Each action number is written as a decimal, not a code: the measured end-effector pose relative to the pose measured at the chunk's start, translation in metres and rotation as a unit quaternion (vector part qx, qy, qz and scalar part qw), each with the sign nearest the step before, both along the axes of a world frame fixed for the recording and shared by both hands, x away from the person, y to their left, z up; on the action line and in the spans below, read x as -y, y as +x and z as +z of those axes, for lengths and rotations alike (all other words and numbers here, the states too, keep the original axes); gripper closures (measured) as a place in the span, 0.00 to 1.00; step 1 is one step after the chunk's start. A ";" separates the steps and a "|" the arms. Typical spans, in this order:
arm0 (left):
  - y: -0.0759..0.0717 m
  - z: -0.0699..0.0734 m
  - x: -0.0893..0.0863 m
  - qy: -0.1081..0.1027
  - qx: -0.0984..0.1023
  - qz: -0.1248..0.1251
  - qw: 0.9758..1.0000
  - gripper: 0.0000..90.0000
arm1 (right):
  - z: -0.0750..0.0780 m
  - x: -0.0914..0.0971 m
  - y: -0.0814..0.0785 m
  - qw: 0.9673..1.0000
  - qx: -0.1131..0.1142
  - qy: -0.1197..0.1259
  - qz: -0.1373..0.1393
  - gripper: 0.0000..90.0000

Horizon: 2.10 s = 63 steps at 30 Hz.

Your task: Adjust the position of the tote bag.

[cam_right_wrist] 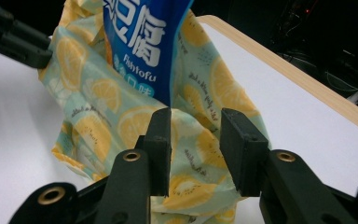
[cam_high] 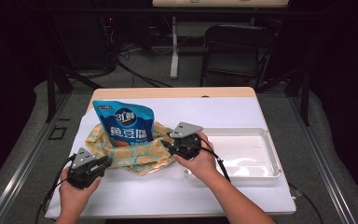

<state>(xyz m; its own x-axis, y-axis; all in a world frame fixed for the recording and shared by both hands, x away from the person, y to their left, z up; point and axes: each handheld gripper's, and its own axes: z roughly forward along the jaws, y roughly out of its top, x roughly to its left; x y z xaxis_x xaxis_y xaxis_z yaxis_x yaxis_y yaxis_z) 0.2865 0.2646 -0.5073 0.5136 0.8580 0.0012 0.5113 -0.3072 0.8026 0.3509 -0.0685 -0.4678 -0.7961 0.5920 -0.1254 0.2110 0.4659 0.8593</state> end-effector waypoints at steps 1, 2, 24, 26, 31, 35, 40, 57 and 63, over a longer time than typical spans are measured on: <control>0.000 0.002 -0.002 -0.007 0.002 0.004 1.000 0.82 | -0.003 -0.002 -0.003 1.000 -0.002 0.002 0.004 0.71; 0.000 0.002 -0.002 -0.007 0.002 0.004 1.000 0.81 | -0.003 -0.002 -0.003 1.000 -0.002 0.002 0.004 0.71; 0.030 0.052 -0.019 0.017 0.058 0.060 0.996 0.61 | -0.037 -0.019 -0.003 0.999 -0.031 -0.016 0.018 0.64; 0.037 0.053 -0.015 0.029 0.058 0.055 0.996 0.61 | -0.039 -0.019 -0.003 0.999 -0.032 -0.022 0.018 0.64; 0.052 0.052 -0.008 0.072 0.056 0.049 0.995 0.64 | -0.040 -0.020 -0.004 0.999 -0.034 -0.022 0.018 0.64; 0.060 0.052 -0.006 0.080 0.047 0.045 0.995 0.70 | -0.040 -0.019 -0.004 0.999 -0.035 -0.017 0.019 0.64; 0.066 0.046 -0.003 0.090 0.031 0.024 0.995 0.88 | -0.040 -0.019 -0.003 0.999 -0.037 -0.014 0.017 0.64; 0.090 0.049 -0.018 0.055 0.031 0.060 0.996 1.00 | -0.050 -0.025 -0.005 0.998 -0.049 -0.037 0.026 0.92; 0.105 0.046 -0.024 0.049 0.022 0.074 0.996 1.00 | -0.052 -0.024 -0.006 0.997 -0.057 -0.047 0.037 1.00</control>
<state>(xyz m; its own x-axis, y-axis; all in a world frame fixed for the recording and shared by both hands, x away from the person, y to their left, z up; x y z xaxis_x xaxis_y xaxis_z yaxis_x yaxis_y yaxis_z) 0.3915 0.2885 -0.4610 0.3791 0.9191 0.1076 0.5225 -0.3085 0.7949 0.3446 -0.0450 -0.5199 -0.8495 0.5209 -0.0831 0.2674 0.5610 0.7835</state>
